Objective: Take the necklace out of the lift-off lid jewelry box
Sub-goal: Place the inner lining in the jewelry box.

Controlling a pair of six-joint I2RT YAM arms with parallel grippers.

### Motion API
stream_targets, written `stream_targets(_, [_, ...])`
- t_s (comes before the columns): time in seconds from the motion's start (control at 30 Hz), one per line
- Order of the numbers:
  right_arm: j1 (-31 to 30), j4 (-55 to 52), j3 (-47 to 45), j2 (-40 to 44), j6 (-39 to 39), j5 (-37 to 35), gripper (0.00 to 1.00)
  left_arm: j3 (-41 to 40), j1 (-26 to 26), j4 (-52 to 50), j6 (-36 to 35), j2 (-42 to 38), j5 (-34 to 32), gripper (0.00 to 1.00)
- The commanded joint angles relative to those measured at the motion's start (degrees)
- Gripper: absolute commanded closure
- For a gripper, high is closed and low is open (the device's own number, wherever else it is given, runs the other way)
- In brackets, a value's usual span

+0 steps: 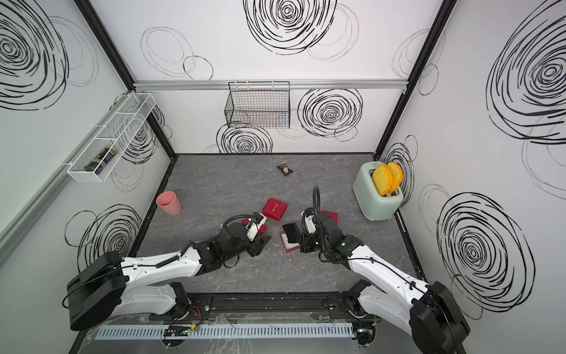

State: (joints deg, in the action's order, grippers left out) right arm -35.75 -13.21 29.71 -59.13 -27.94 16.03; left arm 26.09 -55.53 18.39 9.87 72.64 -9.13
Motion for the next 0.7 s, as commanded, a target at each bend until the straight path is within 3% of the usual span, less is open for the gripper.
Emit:
stream_targets(0.0, [1.5,-4.3,2.8,-1.8,-0.3,4.4,1.0,-1.7,-3.8,8.8,1.6,0.6,-6.3,0.37])
stream_targets(0.2, [4.4,-7.5,4.7,-4.7,0.8,10.8,1.0,-1.8,-6.0,13.4,1.9,6.1,-6.0,0.45])
stream_targets(0.67, [6.5,-10.9,6.6,-12.7,4.4,14.5,1.0,1.1,-6.5,23.0,2.7,19.0,-7.2,0.55])
